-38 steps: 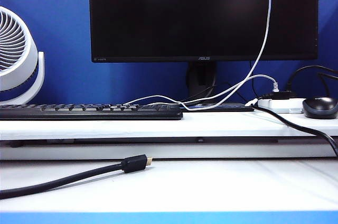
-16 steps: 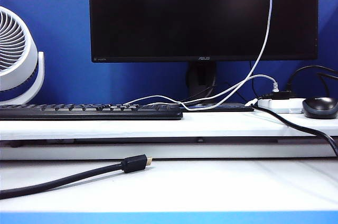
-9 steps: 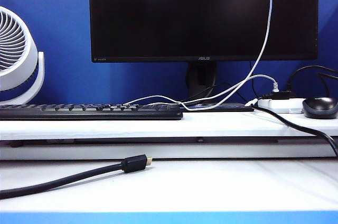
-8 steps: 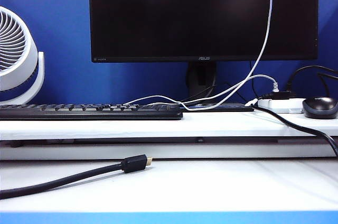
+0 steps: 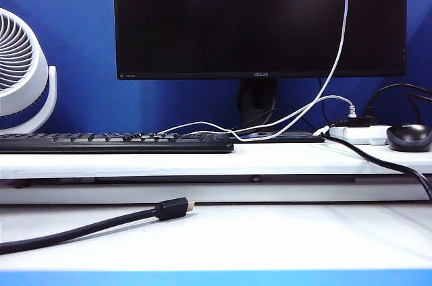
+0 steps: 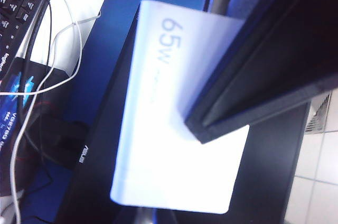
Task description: Pick up the Type-C charging cable and the charging base, insert one end of the Type-C charger into the corresponding slot on the base, and finally place the plugged-in charger back on the table.
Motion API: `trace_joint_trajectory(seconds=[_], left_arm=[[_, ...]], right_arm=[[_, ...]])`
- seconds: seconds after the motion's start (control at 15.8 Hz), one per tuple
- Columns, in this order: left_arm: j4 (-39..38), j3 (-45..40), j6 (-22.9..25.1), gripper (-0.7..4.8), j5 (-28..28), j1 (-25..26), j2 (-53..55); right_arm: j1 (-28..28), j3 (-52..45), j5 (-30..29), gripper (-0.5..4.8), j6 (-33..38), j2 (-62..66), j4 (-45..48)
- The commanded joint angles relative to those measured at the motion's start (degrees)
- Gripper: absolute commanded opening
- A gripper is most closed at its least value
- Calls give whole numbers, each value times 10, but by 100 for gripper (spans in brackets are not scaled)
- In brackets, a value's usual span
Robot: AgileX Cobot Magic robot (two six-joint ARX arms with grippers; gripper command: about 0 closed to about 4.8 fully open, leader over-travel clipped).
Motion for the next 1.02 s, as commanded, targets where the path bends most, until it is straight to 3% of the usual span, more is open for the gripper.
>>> trace_joint_trajectory(seconds=[0.06,0.19,0.38,0.57,0.83,1.02], left_arm=[[102,4,-8,85,0,-5,7],[101,4,-12,85,0,-5,7],[98,4,-12,85,0,-5,7],[92,4,-12,85,0,-5,7],[85,4,-12,85,0,-5,7],[85,4,-12,85,0,-5,7]], right_arm=[[21,0,-125,-1,17,6,8],[21,0,-125,3,30,6,7],[21,0,-124,75,29,6,-3],[21,0,-122,78,29,5,-11],[20,0,-47,77,29,5,-11],[20,0,-28,77,29,5,-9]])
